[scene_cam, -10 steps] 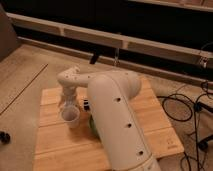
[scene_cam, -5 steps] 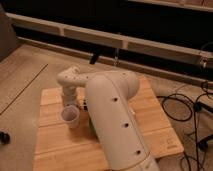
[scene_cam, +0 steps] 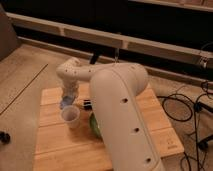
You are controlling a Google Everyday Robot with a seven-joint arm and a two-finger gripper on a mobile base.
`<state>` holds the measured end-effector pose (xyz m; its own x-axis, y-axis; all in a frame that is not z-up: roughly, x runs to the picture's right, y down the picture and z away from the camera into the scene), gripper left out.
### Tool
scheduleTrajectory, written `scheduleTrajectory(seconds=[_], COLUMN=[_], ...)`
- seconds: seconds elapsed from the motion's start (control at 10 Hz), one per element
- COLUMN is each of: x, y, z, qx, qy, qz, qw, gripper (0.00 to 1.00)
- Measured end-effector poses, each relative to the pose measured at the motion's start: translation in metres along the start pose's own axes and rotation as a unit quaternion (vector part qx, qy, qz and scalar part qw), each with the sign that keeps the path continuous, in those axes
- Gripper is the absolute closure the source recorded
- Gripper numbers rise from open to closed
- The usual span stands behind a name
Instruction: Place the white sponge in the ceramic cup
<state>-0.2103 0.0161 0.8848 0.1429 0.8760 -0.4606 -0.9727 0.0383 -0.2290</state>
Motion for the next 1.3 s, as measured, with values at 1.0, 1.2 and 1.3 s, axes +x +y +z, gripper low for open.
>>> scheduleTrajectory(seconds=[1.0,1.2,1.3], x=[0.093,0.111,0.111], y=[-0.012,-0.024,-0.022], z=[-0.157,-0.155,-0.155], qx=[0.079,0.086,0.086], qy=[-0.106,-0.098,-0.099], qz=[-0.041,-0.021,-0.022], qw=[0.9904,0.9912,0.9912], gripper=[1.0,1.0,1.0])
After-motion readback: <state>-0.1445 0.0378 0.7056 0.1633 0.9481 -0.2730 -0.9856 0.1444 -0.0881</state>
